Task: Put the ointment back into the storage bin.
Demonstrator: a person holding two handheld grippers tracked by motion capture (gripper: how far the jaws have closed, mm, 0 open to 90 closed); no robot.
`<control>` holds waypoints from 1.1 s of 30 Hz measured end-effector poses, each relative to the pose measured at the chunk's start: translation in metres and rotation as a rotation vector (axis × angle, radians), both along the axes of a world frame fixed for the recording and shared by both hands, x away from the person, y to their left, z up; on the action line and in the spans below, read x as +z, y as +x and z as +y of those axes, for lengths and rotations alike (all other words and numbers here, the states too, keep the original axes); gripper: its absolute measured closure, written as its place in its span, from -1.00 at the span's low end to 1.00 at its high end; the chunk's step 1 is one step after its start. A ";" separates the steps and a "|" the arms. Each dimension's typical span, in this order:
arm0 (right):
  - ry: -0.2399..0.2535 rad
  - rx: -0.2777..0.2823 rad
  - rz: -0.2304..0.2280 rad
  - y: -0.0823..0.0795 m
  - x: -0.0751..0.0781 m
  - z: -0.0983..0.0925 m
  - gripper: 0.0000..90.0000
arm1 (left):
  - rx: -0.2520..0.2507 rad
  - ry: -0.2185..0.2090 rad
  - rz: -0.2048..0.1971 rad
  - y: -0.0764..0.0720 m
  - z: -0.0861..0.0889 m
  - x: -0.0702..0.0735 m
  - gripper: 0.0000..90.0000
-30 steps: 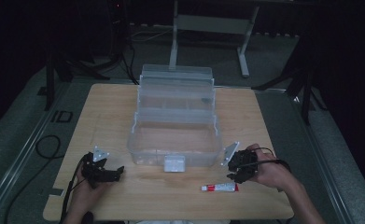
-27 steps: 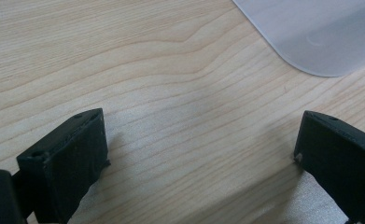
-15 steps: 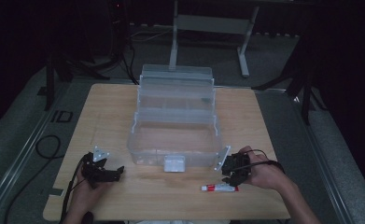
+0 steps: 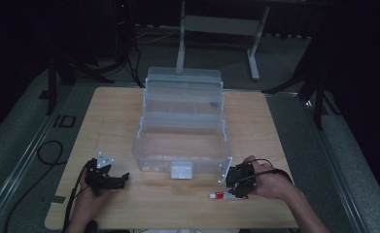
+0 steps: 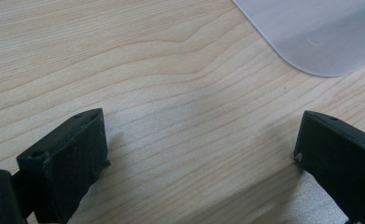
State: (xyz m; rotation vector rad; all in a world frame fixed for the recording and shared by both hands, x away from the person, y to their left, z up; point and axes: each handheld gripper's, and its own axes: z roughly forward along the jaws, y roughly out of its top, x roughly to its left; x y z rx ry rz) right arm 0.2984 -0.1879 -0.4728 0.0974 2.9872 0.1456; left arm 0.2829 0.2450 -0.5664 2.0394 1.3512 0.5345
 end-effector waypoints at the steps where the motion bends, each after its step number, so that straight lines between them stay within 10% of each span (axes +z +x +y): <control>1: -0.005 0.004 -0.001 0.000 -0.002 0.001 0.17 | 0.000 0.000 0.000 0.000 0.000 0.000 -0.93; 33: -0.104 0.070 0.059 -0.006 -0.030 0.017 0.40 | 0.000 0.000 0.000 0.000 0.000 0.000 -0.93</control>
